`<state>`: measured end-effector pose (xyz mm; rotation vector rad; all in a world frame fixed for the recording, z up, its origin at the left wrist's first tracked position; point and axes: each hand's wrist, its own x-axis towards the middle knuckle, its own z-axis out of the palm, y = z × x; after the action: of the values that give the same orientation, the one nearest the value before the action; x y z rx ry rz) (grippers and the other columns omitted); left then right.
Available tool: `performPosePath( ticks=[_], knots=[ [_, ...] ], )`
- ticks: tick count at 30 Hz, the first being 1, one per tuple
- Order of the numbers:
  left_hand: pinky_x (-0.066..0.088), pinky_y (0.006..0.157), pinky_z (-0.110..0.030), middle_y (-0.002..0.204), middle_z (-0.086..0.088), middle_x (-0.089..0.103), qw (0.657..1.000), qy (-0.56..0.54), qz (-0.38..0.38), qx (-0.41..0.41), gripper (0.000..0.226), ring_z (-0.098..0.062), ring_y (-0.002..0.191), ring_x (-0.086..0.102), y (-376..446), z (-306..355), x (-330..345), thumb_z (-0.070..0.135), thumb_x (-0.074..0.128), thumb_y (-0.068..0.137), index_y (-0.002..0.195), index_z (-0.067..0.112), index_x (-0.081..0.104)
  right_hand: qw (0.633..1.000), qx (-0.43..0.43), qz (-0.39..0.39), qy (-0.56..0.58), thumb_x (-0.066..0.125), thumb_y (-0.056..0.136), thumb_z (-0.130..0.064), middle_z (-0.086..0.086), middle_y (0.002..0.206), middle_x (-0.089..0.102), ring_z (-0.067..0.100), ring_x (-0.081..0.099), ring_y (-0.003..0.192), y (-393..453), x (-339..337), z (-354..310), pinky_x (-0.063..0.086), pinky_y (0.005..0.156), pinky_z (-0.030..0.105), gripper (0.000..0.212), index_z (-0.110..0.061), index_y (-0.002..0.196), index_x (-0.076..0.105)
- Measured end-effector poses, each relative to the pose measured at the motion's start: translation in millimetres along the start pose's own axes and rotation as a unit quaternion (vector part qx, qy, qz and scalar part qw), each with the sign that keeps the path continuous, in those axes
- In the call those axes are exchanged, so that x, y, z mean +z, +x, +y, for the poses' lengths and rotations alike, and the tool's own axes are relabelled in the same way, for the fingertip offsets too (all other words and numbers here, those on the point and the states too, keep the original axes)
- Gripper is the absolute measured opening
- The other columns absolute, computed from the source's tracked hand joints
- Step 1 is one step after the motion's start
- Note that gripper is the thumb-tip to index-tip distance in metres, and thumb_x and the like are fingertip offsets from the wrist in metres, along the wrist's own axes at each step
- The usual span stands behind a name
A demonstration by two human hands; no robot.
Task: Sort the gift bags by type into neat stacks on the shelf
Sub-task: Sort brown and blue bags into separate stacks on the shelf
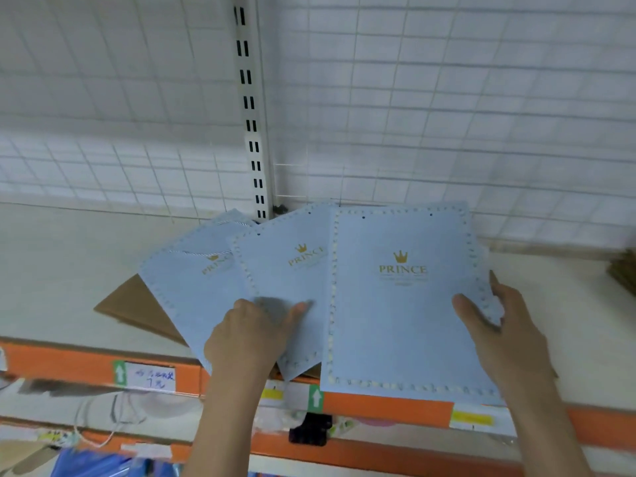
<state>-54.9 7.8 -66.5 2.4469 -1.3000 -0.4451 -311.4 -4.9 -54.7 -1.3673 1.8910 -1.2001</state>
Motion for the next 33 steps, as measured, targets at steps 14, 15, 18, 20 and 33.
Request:
performPosePath(
  ticks=[14, 15, 18, 20, 33],
  knots=[
    [0.034, 0.046, -0.014, 0.072, 0.001, 0.043, 0.912, -0.389, 0.099, 0.086, 0.019, -0.012, 0.06, 0.043, -30.3, 26.9, -3.7, 0.021, 0.051, 0.093, 0.093, 0.005, 0.039, 0.999, -0.029, 0.002, 0.045, 0.058, 0.07, -0.055, -0.003, 0.093, 0.059, 0.02, 0.053, 0.085, 4.9, -24.1, 21.8, 0.037, 0.072, 0.031, 0.051, -0.031, 0.114, 0.048],
    [0.034, 0.045, -0.011, 0.072, 0.001, 0.044, 0.901, -0.402, 0.129, 0.098, 0.016, -0.009, 0.06, 0.043, -39.1, 37.0, -4.6, 0.018, 0.05, 0.093, 0.095, 0.006, 0.04, 0.998, -0.033, 0.007, 0.05, 0.057, 0.068, -0.055, -0.004, 0.087, 0.059, 0.021, 0.055, 0.081, 8.7, -32.7, 23.8, 0.037, 0.068, 0.031, 0.047, -0.034, 0.109, 0.047],
    [0.035, 0.045, -0.009, 0.075, 0.007, 0.048, 0.88, -0.429, 0.168, 0.119, 0.009, -0.001, 0.06, 0.049, -63.0, 68.4, 2.5, 0.017, 0.046, 0.095, 0.1, 0.012, 0.041, 0.996, -0.046, 0.014, 0.07, 0.068, 0.075, -0.049, -0.01, 0.075, 0.059, 0.012, 0.057, 0.069, 24.7, -64.9, 37.8, 0.039, 0.057, 0.028, 0.04, -0.035, 0.106, 0.046],
    [0.036, 0.051, -0.003, 0.085, 0.01, 0.053, 0.864, -0.449, 0.185, 0.134, 0.016, 0.01, 0.066, 0.052, -79.3, 89.5, 10.7, 0.017, 0.045, 0.095, 0.111, 0.015, 0.044, 0.995, -0.047, 0.022, 0.084, 0.064, 0.082, -0.042, -0.01, 0.077, 0.061, 0.011, 0.059, 0.072, 36.4, -92.8, 53.0, 0.042, 0.059, 0.029, 0.03, -0.036, 0.106, 0.047],
    [0.034, 0.052, -0.001, 0.064, 0.009, 0.054, 0.856, -0.442, 0.108, 0.247, 0.027, 0.01, 0.056, 0.049, -203.6, 249.7, 109.5, 0.013, 0.044, 0.096, 0.12, 0.011, 0.056, 0.99, -0.015, 0.088, 0.109, 0.057, 0.087, -0.038, -0.02, 0.085, 0.056, 0.005, 0.051, 0.072, 94.6, -286.4, 165.3, 0.041, 0.07, 0.032, 0.019, -0.036, 0.106, 0.053]
  ],
)
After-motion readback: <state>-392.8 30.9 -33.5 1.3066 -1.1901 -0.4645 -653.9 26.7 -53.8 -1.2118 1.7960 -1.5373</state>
